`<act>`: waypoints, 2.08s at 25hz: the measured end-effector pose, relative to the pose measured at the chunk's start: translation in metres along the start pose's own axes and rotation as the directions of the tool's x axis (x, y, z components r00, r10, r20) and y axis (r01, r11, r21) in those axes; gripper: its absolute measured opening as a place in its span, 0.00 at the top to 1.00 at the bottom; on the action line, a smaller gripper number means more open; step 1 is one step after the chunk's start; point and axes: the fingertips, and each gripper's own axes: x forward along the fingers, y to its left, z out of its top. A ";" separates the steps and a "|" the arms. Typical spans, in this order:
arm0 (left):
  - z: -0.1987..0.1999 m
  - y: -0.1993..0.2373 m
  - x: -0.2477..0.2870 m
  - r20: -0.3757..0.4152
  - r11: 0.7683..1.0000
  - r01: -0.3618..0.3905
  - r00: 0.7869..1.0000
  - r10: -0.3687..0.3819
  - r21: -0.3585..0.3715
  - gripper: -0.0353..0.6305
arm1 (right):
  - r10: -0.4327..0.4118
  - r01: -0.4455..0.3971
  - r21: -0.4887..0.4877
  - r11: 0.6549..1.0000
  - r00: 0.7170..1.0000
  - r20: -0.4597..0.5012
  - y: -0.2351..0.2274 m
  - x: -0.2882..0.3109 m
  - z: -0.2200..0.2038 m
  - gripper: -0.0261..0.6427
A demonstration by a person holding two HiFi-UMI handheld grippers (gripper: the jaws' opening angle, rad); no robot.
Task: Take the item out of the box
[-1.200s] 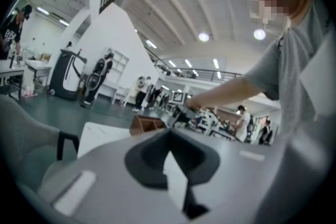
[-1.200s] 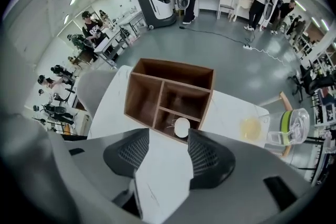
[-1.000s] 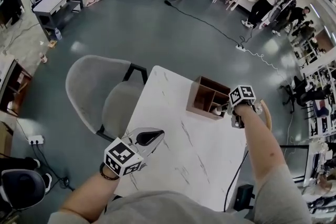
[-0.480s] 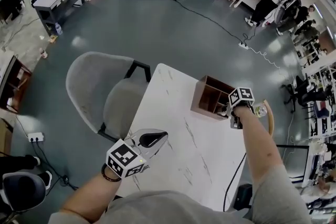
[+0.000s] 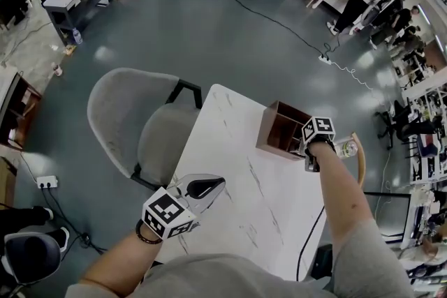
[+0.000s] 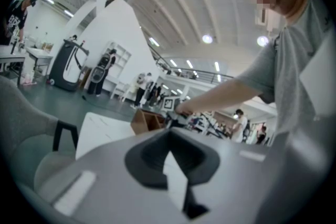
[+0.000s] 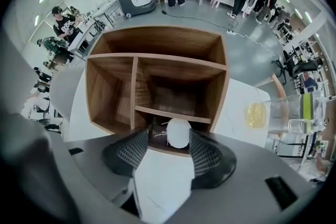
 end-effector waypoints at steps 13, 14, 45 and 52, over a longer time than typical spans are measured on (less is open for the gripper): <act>-0.011 0.001 -0.001 -0.006 1.000 0.000 1.000 0.000 -0.031 0.94 | -0.242 0.243 -0.019 0.970 0.969 0.055 -0.016 0.006 0.003 0.77; -0.012 0.002 -0.001 -0.006 0.999 -0.002 1.000 0.002 -0.033 0.94 | -0.241 0.243 -0.019 0.970 0.969 0.060 -0.016 0.006 0.003 0.77; 0.006 0.012 -0.025 -0.006 1.000 -0.012 1.000 0.012 -0.010 0.94 | -0.159 0.166 -0.024 0.986 0.968 0.192 -0.018 -0.012 0.002 0.80; 0.042 0.028 -0.034 0.031 0.999 -0.020 0.999 0.019 0.038 0.94 | -0.136 0.146 -0.020 0.989 0.959 0.250 -0.017 -0.043 0.002 0.80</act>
